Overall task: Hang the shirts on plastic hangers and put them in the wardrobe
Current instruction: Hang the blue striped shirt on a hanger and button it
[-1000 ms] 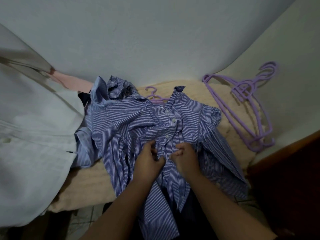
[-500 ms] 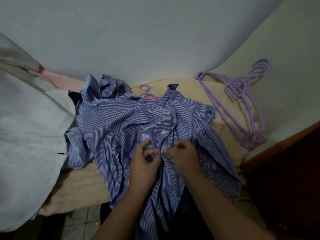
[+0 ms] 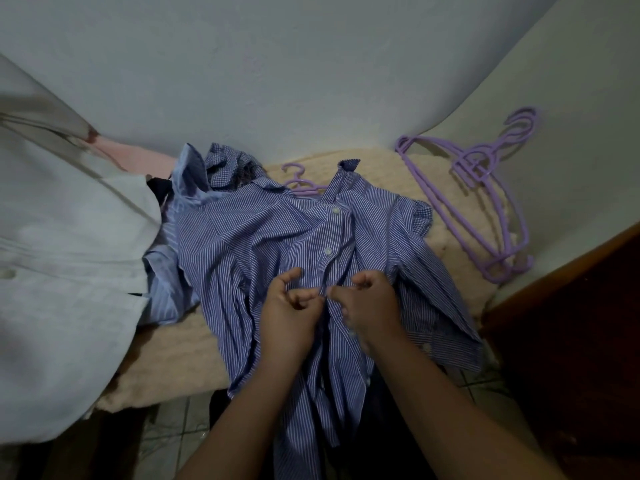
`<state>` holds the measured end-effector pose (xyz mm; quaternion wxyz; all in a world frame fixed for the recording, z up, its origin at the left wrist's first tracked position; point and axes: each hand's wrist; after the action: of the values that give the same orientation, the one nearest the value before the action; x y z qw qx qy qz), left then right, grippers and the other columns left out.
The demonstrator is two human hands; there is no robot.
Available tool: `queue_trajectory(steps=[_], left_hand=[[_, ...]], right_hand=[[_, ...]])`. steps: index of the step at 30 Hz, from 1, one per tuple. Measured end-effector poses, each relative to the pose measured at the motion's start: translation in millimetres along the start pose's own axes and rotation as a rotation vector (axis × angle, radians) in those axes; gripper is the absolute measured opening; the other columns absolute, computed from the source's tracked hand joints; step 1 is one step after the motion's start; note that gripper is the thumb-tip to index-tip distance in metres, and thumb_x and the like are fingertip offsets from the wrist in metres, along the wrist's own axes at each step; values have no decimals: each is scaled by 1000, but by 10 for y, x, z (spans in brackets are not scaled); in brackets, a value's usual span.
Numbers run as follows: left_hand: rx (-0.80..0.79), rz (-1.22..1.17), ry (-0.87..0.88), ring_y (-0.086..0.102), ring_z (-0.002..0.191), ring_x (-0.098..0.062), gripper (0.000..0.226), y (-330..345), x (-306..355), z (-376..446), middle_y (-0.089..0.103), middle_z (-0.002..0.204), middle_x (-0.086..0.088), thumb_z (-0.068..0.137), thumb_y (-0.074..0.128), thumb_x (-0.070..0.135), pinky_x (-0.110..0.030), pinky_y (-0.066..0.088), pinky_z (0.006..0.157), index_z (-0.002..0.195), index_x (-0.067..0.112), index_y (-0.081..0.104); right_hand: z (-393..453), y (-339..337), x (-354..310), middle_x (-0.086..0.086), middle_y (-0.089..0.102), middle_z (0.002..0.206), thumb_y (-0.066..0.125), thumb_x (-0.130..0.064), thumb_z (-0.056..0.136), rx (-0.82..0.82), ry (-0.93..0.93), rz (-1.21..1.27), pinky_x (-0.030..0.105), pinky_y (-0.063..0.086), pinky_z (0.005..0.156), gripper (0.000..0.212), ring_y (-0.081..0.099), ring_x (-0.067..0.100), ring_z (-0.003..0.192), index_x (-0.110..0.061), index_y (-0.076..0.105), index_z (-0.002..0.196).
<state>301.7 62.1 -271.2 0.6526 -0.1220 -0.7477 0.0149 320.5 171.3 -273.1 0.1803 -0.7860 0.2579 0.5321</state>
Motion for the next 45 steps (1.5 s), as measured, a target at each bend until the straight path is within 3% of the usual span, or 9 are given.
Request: queue_trajectory(steps=[5, 10, 13, 17, 24, 29, 34, 37, 45], left_hand=[[5, 70, 38, 61, 62, -3, 44, -6, 1, 2, 69, 78, 7, 84, 66, 4, -19, 49, 58, 117, 29, 48], [13, 106, 66, 61, 66, -4, 47, -3, -35, 35, 67, 81, 7, 83, 64, 3, -21, 50, 63, 119, 28, 47], [-30, 47, 29, 61, 62, 0, 47, 7, -38, 38, 69, 82, 5, 83, 66, 3, -14, 49, 57, 117, 29, 46], [-59, -91, -55, 66, 70, -12, 54, -11, -88, 66, 72, 87, 0, 83, 69, 2, -25, 52, 62, 127, 22, 45], [-76, -178, -63, 60, 65, -10, 38, 20, -113, 65, 68, 84, -2, 91, 62, 11, -16, 50, 57, 121, 23, 44], [-104, -165, -53, 60, 71, -11, 42, 21, -161, 107, 67, 81, 3, 88, 64, 7, -19, 50, 62, 120, 24, 43], [-116, -87, -8, 60, 66, -8, 47, 54, -295, 165, 65, 79, 3, 87, 62, 2, -23, 49, 61, 124, 21, 42], [-120, -46, -11, 60, 70, -9, 50, 66, -383, 218, 65, 81, 2, 85, 64, 3, -25, 49, 65, 127, 20, 42], [-158, -28, 9, 62, 73, -11, 57, 87, -536, 245, 63, 78, -1, 80, 72, 1, -22, 51, 73, 124, 22, 42]], right_hand=[[-38, -6, -17, 2, 45, 72, 75, -7, 70, -1, 9, 16, 29, 34, 51, 38, 41, 16, 57, -21, 41, 77], [-91, -21, -85, 4, 47, 68, 69, -2, 78, -35, 33, 60, 17, 36, 35, 34, 45, 12, 44, -17, 38, 80], [-97, -16, -82, 4, 52, 67, 66, 4, 79, -45, 39, 125, 21, 46, 42, 33, 51, 10, 47, -15, 39, 83], [-89, -40, -53, 5, 53, 66, 68, 0, 80, -30, 18, 70, 16, 38, 37, 33, 49, 4, 39, -15, 39, 81], [-26, -52, 21, 3, 57, 72, 67, 4, 80, -41, -44, 54, 15, 44, 44, 27, 55, 10, 59, -13, 46, 77], [6, -71, 94, -1, 61, 73, 62, 1, 84, -99, -71, -50, 20, 48, 53, 22, 59, 14, 69, -19, 59, 75], [42, -57, 103, -6, 63, 75, 63, -9, 86, -171, -96, -144, 17, 48, 56, 8, 60, 7, 68, -16, 66, 90], [100, -28, 157, -4, 62, 72, 65, -11, 85, -220, -150, -256, 18, 43, 53, 17, 56, 6, 61, -19, 61, 99], [221, -2, 326, 13, 57, 70, 58, -1, 85, -167, -144, -277, 33, 46, 58, 31, 54, 22, 61, -27, 41, 81]])
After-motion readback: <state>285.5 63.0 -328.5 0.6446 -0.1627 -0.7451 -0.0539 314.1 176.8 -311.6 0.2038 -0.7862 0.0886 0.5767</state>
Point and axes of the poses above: each hand's wrist, its own z-axis towards the middle knuckle, its own y-axis out of the palm, x = y × z
